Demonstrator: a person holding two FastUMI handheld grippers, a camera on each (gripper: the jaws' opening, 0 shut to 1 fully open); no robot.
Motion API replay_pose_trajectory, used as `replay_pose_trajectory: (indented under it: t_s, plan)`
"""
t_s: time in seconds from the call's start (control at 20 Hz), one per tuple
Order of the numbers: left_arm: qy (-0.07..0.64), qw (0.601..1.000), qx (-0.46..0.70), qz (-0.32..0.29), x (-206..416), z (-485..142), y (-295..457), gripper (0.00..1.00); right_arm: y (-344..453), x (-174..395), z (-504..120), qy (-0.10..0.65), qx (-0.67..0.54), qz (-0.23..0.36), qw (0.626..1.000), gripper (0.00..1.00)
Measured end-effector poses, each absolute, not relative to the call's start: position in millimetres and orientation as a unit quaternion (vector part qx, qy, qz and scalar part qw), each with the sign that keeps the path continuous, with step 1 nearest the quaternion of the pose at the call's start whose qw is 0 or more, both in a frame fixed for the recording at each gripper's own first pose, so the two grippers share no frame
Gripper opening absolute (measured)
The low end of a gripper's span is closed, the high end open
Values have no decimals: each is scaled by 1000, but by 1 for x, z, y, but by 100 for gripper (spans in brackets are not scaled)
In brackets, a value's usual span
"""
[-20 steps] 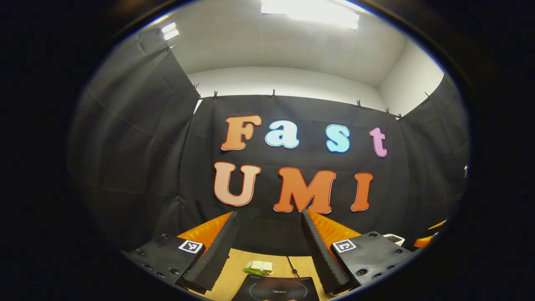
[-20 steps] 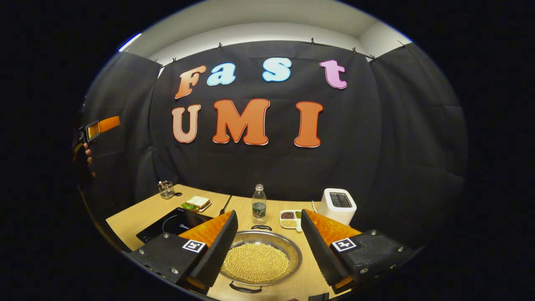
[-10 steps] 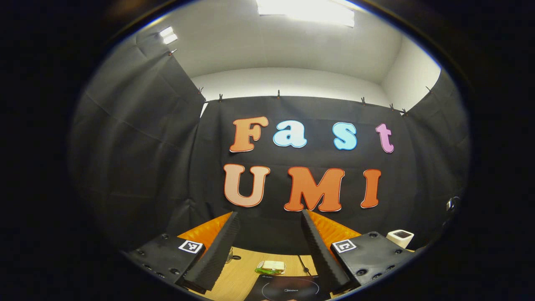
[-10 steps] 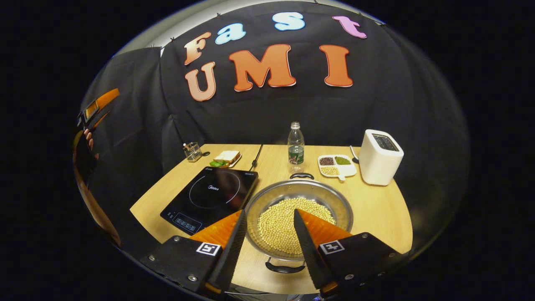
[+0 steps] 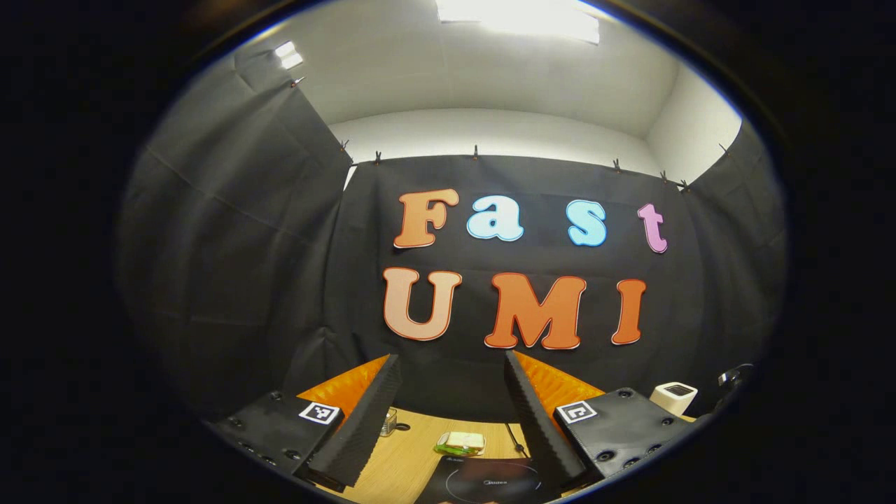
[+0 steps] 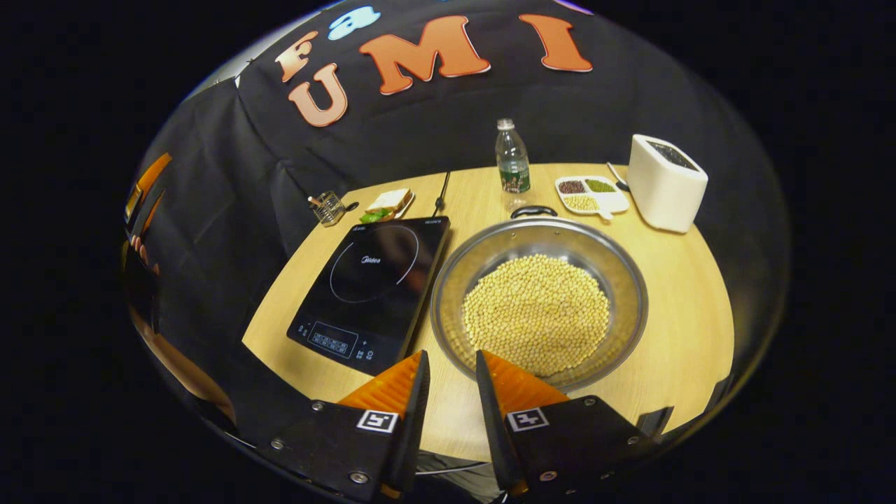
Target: First push the handle of the pot to place it horizontally, then grasp the pot with both hands and set it on the induction cooktop.
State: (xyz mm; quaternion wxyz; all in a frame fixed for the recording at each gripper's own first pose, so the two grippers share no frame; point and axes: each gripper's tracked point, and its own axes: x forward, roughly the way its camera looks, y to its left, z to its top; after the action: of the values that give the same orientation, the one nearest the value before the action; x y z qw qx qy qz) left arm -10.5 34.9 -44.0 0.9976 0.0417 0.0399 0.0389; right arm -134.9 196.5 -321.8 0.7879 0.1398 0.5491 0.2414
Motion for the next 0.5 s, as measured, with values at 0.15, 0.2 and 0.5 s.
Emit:
replay_pose_trajectory:
  t_s: [0.15, 0.2, 0.5]
  plan:
    - [46, 997, 40, 43, -9, -50, 39, 96, 208, -152, -336, 580, 138, 260, 759, 33]
    - [48, 997, 40, 45, -9, -52, 42, 97, 211, -156, -340, 587, 136, 262, 754, 30]
    - [71, 996, 39, 40, -10, -64, 44, 96, 216, -169, -370, 625, 129, 259, 725, 8]
